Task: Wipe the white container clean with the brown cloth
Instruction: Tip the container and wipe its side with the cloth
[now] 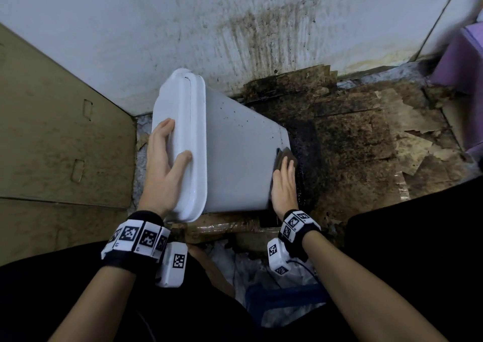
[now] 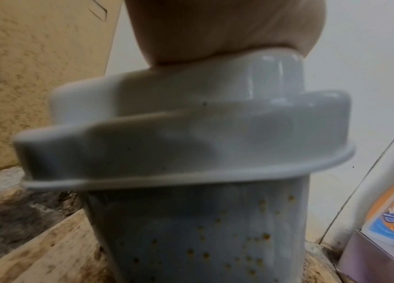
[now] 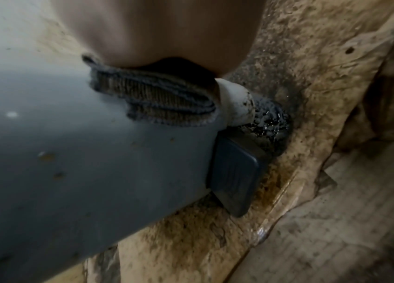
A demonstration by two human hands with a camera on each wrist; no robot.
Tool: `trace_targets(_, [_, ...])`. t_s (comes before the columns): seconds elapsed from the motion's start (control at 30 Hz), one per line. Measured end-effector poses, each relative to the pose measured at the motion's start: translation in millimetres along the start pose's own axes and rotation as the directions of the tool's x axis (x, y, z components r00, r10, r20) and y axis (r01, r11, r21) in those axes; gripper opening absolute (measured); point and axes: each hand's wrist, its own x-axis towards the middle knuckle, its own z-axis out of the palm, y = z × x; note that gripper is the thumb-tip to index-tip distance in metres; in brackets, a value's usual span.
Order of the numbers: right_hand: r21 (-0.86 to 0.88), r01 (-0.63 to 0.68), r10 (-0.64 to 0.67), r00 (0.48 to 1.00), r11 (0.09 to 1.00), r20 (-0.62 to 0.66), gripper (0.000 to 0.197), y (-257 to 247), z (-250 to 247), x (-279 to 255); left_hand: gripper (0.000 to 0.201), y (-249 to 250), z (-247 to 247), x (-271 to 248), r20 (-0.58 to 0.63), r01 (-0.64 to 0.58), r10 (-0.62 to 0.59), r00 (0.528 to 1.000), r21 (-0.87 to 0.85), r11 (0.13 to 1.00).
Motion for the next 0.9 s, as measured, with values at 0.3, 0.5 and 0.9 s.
trace_targets(0.3, [0.077,-0.058,0.056,0.998,0.995,0.023,0.056,1,-4,5,0.058,-4,-2,-1,0.006,-0.003,0.003,1.0,0.005,1.0])
trace_targets(0.5, [0.054,-0.022,0.023,1.0,0.998,-0.017,0.056,-5,8,-12,0.057,-1,-1,0,0.0,-0.002,0.002,1.0,0.011,1.0])
trace_targets(0.9, [0.07,0.352,-0.354,0.935,0.933,0.019,0.058,-118,34,-85,0.06,-2,-2,1,-0.003,-0.009,0.01,1.0,0.054,0.999])
